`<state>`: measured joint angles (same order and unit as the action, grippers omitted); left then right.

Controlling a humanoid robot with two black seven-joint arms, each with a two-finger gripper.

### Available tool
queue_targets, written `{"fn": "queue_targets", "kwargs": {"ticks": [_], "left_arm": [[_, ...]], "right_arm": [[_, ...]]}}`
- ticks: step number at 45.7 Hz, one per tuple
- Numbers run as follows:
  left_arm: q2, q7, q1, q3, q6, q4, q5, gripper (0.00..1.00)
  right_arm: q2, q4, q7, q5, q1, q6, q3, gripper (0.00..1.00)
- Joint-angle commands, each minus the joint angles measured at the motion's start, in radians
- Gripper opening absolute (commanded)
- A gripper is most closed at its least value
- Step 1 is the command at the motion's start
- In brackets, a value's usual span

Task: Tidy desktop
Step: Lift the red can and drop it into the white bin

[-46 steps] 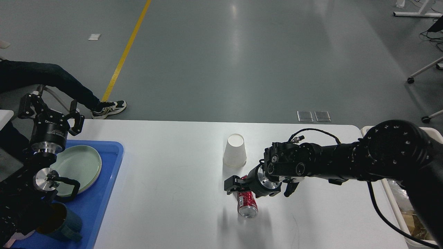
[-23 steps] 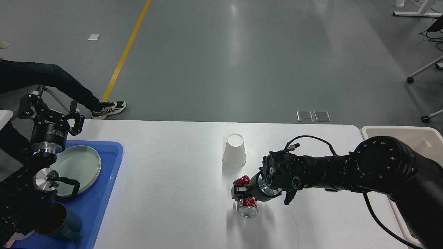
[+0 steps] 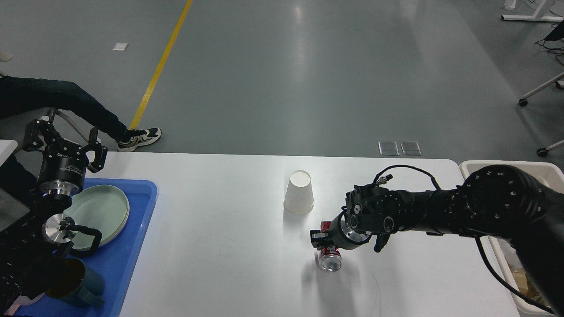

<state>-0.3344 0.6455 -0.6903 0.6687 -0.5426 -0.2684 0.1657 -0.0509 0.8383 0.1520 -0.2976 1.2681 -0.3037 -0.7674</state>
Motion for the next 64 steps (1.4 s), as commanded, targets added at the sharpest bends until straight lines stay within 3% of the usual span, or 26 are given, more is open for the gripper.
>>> {"fn": "queue_targets", "kwargs": {"ticks": [1,14,29,34,40,46,56,60,62,64], "left_arm": [[0.0,-0.001,0.0,0.0,0.001,0.0,0.0,0.96],[0.0,-0.001,0.0,0.0,0.0,0.0,0.0,0.96],[0.0,0.0,0.0,0.0,0.001,0.0,0.0,0.96],[0.0,-0.001,0.0,0.0,0.001,0.0,0.0,0.96],[0.0,0.0,0.0,0.0,0.001,0.0,0.0,0.96],[0.0,0.0,0.0,0.0,0.0,0.0,0.0,0.96],[0.0,0.0,0.0,0.0,0.001,0.0,0.0,0.96],[0.0,0.0,0.0,0.0,0.0,0.0,0.0,0.96],[0.0,0.0,0.0,0.0,0.0,0.0,0.0,0.96],[0.0,0.0,0.0,0.0,0.0,0.0,0.0,0.96]], "right_arm": [[0.088,0.056,0.0,0.0,0.056,-0.008,0.002,0.0],[0.311,0.205,-0.002,0.0,0.214,-0.034,0.003,0.0],[0.608,0.28,-0.006,0.017,0.536,-0.264,0.036,0.0],[0.672,0.272,-0.005,0.017,0.58,-0.284,0.039,0.0],[0.729,0.174,-0.005,0.015,0.539,-0.27,0.023,0.0],[0.753,-0.013,-0.005,0.017,0.361,-0.232,0.04,0.0],[0.74,-0.283,-0.005,0.017,0.03,-0.026,0.04,0.0],[0.724,-0.33,-0.005,0.018,-0.091,0.084,0.039,0.08],[0.706,-0.356,-0.005,0.018,-0.142,0.129,0.037,0.23],[0.688,-0.387,-0.006,0.017,-0.185,0.156,0.036,0.48]]}}
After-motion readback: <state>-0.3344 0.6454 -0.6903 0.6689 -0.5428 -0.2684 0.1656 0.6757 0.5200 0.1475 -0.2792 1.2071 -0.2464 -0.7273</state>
